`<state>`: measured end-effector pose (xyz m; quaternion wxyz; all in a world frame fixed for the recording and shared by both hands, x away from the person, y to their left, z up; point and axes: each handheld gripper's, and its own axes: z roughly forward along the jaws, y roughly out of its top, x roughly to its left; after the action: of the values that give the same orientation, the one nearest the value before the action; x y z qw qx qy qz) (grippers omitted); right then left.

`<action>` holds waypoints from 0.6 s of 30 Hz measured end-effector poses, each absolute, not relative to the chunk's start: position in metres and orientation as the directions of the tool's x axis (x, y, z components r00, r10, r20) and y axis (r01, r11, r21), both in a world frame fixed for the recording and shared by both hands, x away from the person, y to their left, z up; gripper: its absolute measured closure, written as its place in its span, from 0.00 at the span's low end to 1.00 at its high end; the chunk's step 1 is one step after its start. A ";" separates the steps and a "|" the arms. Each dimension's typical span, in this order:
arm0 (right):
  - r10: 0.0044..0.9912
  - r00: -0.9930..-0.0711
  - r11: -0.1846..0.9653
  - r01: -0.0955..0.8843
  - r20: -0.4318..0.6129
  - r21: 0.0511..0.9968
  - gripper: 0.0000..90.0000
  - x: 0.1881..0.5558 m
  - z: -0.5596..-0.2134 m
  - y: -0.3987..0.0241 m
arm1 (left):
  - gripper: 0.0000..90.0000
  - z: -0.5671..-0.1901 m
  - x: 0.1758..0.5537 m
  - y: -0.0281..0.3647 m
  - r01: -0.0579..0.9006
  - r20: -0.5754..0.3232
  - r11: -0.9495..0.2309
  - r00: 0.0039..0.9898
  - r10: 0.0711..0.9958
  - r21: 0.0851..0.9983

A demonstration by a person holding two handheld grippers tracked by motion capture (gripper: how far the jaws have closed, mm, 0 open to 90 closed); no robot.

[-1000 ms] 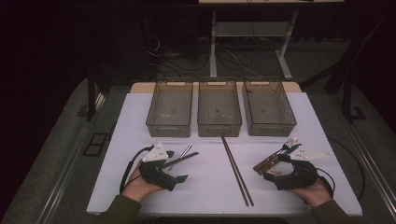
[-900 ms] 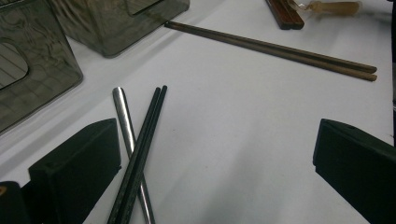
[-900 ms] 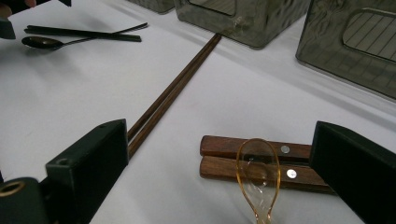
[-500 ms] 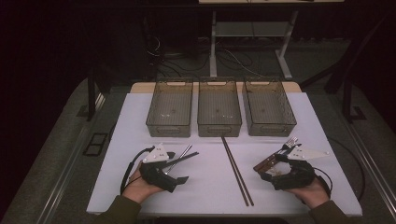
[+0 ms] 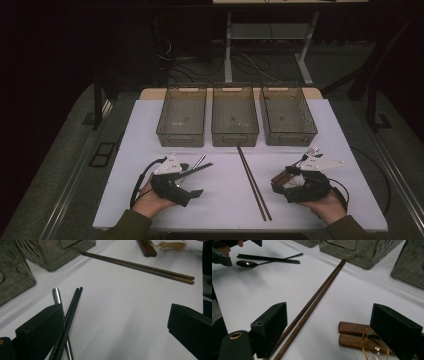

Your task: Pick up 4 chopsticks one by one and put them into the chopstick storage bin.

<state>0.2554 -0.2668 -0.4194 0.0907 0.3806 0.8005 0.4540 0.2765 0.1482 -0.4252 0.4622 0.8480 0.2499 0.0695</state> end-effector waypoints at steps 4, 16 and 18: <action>0.687 -0.698 0.307 0.533 0.204 0.789 0.17 0.256 -0.421 -0.258 | 0.00 -0.426 0.277 0.147 0.359 -0.114 -0.451 0.867 0.485 0.817; 0.677 -0.716 0.378 0.539 0.172 0.753 0.28 0.259 -0.427 -0.228 | 0.00 -0.426 0.276 0.146 0.363 -0.122 -0.446 0.867 0.483 0.818; 0.676 -0.717 0.388 0.541 0.168 0.746 0.33 0.261 -0.428 -0.223 | 0.00 -0.426 0.276 0.146 0.364 -0.122 -0.446 0.867 0.483 0.818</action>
<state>0.2606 -0.2231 -0.4282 0.0819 0.3670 0.8291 0.4138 0.2762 0.1458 -0.4261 0.4633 0.8478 0.2497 0.0645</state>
